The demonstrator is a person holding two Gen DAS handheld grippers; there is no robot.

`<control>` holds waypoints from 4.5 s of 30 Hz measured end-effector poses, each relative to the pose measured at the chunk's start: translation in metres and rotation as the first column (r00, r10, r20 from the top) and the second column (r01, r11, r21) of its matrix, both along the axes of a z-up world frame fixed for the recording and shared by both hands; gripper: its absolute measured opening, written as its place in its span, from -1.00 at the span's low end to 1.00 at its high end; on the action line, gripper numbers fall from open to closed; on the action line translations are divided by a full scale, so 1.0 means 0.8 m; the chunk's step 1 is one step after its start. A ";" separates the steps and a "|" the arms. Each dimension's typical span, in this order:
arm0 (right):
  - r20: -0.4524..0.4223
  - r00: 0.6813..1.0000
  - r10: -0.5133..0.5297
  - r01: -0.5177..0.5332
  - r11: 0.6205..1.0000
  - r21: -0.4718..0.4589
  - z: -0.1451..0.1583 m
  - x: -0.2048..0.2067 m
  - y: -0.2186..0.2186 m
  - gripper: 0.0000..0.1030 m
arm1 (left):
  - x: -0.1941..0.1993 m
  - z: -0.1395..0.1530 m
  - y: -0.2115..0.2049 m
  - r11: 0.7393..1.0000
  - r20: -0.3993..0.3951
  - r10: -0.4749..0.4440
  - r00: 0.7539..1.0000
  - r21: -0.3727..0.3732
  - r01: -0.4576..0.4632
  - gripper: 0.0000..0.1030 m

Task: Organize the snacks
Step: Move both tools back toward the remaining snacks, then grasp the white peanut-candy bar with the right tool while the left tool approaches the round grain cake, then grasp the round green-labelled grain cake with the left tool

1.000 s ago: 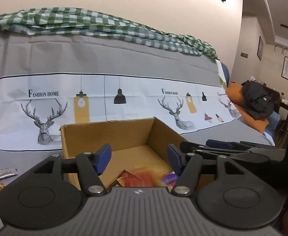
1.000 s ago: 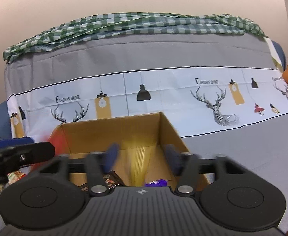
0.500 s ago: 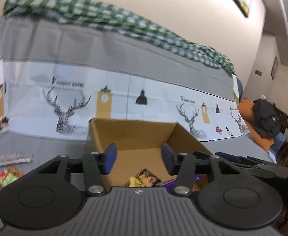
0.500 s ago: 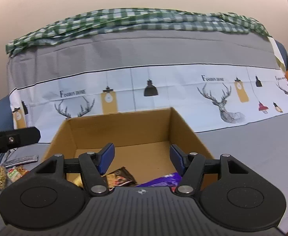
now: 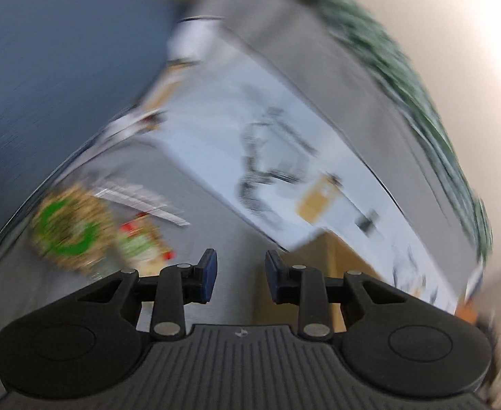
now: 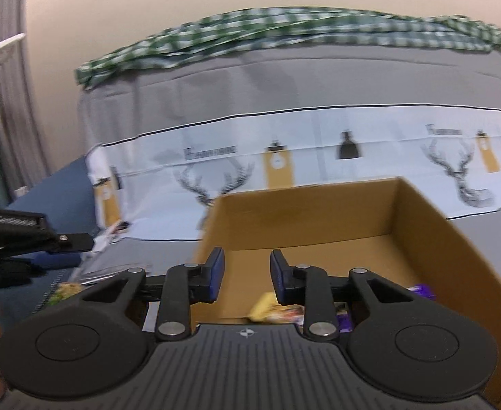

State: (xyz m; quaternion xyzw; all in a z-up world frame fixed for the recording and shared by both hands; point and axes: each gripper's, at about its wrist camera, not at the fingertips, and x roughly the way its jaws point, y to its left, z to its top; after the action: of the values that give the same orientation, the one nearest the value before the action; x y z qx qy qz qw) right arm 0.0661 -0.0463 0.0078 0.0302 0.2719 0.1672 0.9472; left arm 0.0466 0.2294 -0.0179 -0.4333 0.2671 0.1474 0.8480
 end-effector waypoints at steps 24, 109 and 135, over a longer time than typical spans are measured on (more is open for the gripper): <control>-0.508 0.782 0.361 -0.509 0.840 -0.186 -0.112 0.117 0.293 0.50 | -0.039 -0.091 0.093 0.824 -0.309 0.423 0.852 -0.258 -0.504 0.72; -0.509 0.804 0.307 -0.455 0.869 -0.195 -0.115 -0.066 0.181 -0.15 | -0.007 -0.076 0.003 0.941 -0.591 -0.239 0.770 0.054 0.334 0.66; -0.505 0.804 0.313 -0.466 0.860 -0.208 -0.119 -0.070 0.183 -0.25 | 0.005 -0.085 -0.003 0.921 -0.624 -0.240 0.743 0.096 0.378 0.66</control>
State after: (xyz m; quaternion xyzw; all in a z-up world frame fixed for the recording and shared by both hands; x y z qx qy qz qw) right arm 0.0105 0.1001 -0.0871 -0.1438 0.5095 0.3021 0.7928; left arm 0.0505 0.2267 -0.0857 -0.2183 0.5729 0.1617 0.7733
